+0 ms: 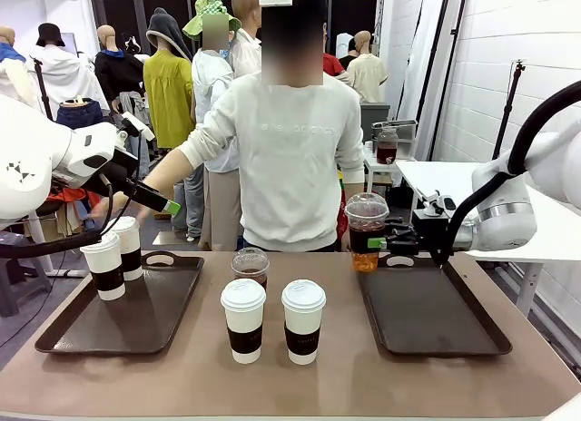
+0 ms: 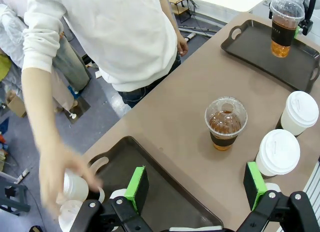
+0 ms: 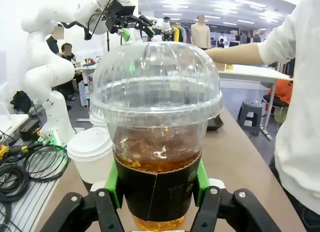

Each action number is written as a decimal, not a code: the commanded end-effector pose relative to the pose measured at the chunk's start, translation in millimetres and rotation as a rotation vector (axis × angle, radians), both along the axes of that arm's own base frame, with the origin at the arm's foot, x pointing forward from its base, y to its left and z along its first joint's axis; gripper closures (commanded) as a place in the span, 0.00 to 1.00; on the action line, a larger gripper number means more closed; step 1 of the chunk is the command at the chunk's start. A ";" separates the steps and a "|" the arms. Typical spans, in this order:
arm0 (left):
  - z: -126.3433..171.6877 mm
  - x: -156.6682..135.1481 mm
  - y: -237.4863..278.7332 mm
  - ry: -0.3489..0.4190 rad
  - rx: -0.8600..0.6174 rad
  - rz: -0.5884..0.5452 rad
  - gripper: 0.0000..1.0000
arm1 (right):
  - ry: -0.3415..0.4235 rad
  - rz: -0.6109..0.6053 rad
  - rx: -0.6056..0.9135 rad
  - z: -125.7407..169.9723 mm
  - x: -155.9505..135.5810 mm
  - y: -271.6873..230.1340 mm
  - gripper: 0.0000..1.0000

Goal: Distribute the coffee onto the tray.
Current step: Pick up one iced Americano and place it on the right Handle tray.

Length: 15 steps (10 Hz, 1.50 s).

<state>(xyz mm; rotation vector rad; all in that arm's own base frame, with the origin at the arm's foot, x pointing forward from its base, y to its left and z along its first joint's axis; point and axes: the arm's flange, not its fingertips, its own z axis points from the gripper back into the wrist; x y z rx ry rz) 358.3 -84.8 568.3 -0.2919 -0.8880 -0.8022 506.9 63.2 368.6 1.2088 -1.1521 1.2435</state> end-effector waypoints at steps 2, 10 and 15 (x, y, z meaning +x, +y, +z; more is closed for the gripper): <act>-0.4 -0.9 0.8 0.008 0.000 -0.004 0.00 | -0.001 0.004 0.004 -0.9 -0.3 0.5 0.36; -0.4 -0.9 0.8 0.008 0.000 -0.004 0.00 | -0.096 -0.018 0.064 -22.6 13.4 -48.9 0.36; -0.4 -0.9 0.8 0.008 0.000 -0.004 0.00 | -0.089 -0.059 0.125 -57.8 48.5 -91.4 0.36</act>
